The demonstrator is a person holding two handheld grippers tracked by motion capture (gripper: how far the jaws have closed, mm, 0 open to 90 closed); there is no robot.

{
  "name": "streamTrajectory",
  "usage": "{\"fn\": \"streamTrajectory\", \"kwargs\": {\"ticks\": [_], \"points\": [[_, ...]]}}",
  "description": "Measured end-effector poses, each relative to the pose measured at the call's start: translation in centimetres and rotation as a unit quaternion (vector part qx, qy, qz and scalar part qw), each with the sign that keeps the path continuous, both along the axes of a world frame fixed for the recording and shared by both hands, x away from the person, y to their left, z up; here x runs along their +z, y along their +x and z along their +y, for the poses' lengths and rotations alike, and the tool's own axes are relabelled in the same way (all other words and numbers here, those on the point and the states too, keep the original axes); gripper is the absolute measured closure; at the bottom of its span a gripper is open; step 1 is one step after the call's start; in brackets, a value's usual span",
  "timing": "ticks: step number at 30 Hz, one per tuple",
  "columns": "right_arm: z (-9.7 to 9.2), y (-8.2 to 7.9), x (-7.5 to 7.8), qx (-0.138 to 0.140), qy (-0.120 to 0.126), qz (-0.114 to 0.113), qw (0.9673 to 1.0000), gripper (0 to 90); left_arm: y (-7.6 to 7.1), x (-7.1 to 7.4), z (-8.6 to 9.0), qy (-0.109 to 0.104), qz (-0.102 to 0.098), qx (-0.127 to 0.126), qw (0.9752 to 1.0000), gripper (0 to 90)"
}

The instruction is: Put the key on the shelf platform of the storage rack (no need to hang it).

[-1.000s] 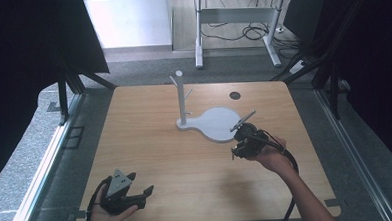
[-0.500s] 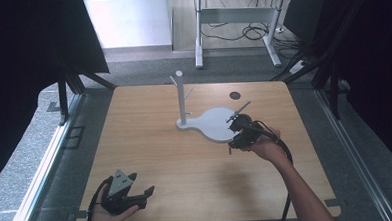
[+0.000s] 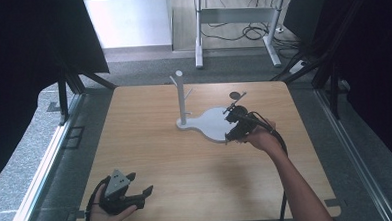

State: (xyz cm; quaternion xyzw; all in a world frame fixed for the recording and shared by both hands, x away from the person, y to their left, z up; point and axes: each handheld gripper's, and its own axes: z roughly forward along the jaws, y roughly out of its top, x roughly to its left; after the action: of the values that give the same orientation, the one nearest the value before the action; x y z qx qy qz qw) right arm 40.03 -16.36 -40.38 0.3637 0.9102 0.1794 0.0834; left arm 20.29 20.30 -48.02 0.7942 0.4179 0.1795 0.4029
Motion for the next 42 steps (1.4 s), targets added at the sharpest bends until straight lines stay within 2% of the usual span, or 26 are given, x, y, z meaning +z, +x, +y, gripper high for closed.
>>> {"fn": "streamTrajectory", "kwargs": {"ticks": [7,15,21,35,42], "points": [[0.3,1.4,0.2,-0.008,0.009,0.000,0.9999,68.0,0.0,-0.1,-0.2,0.003,0.001,-0.002,1.0000,25.6],[1.2,2.9,0.4,-0.013,0.008,0.006,0.9999,68.0,-0.3,0.2,-0.3,-0.001,-0.003,-0.005,1.0000,25.6],[2.1,4.1,0.1,-0.023,0.005,0.013,0.9996,68.0,-0.5,0.3,-0.3,-0.002,-0.006,-0.008,0.9999,25.6],[2.4,5.7,-0.4,-0.032,0.010,0.016,0.9993,68.0,-0.7,0.4,-0.6,-0.001,-0.006,-0.009,0.9999,25.6],[2.3,6.6,-1.0,-0.045,0.013,0.014,0.9988,68.0,-0.7,0.4,-0.5,0.001,-0.007,-0.007,0.9999,25.6]]}}
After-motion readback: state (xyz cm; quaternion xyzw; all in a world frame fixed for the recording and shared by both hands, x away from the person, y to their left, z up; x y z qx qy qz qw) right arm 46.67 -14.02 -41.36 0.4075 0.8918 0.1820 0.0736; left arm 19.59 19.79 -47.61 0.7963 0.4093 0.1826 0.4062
